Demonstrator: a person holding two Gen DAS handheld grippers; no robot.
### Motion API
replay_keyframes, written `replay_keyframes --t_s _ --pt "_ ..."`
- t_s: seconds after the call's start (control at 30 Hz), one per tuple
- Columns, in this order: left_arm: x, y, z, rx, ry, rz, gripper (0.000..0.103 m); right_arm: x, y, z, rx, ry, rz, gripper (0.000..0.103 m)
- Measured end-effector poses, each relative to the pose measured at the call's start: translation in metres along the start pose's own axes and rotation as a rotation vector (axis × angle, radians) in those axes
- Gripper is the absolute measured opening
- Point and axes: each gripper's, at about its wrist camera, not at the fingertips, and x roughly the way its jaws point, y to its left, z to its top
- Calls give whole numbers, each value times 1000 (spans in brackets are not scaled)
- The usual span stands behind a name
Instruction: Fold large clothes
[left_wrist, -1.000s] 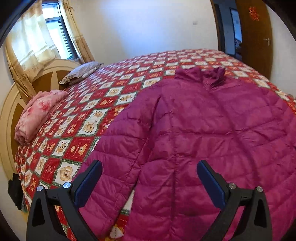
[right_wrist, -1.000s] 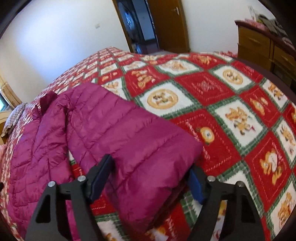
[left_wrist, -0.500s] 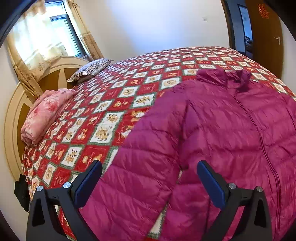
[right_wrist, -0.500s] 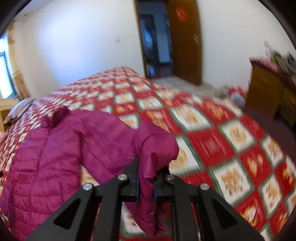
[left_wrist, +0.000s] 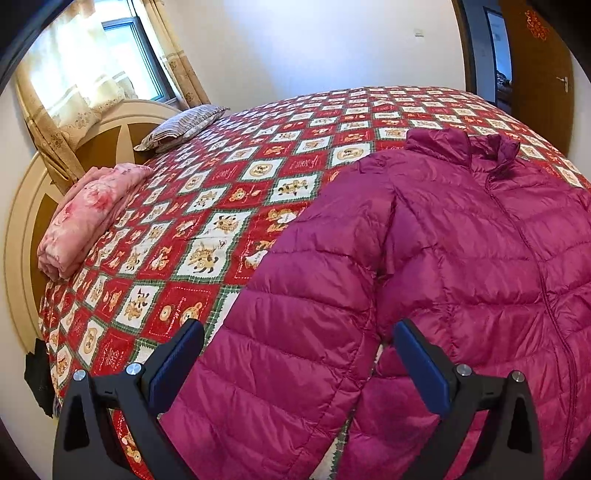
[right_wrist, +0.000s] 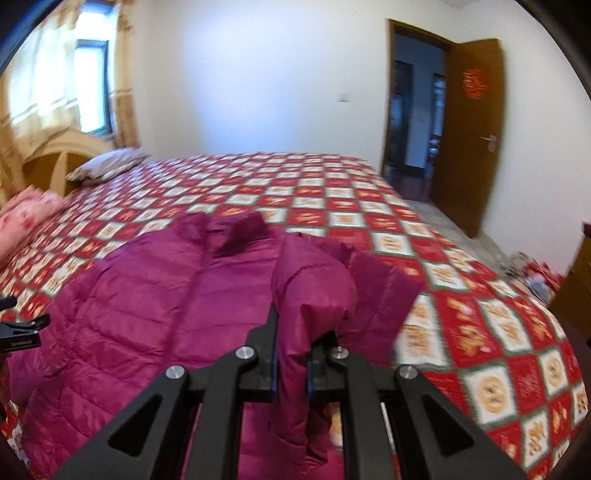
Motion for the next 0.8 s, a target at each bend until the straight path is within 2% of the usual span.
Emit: replay_keyframes --t_s 0.13,0.17,0.23,0.27,0.3,0.43,0.5,0.57,0.63,0.67,0.73,0.8 --pt "7 7 -1 -11 10 20 102 29 40 -6 -74 43 50 13" --pt "9 9 0 -13 14 22 102 34 45 -9 -88 60 50 16" --pt "11 11 2 -13 14 32 102 54 48 -15 -98 112 61 32" --pt "12 12 3 -14 10 37 102 53 45 -16 -90 105 66 52" --pt "11 14 3 -14 5 39 102 47 41 -17 -76 86 77 62" --pt "14 18 12 -31 -2 49 102 -3 19 -10 -8 -32 163 62" --pt "15 15 18 -46 -3 28 102 -26 1 -4 40 -97 190 71" --pt "12 3 27 -45 -18 14 102 -38 -11 3 89 -157 159 78" --pt "7 -11 34 -35 -33 -15 102 -33 -28 8 107 -156 14 80" --pt "4 -19 38 -27 -37 -23 102 -22 -39 9 121 -126 -51 80" --pt "-3 -43 46 0 -48 -66 102 13 -75 3 212 -21 -119 76" --pt "-8 -69 54 38 -66 -108 102 45 -99 -5 260 66 -164 66"
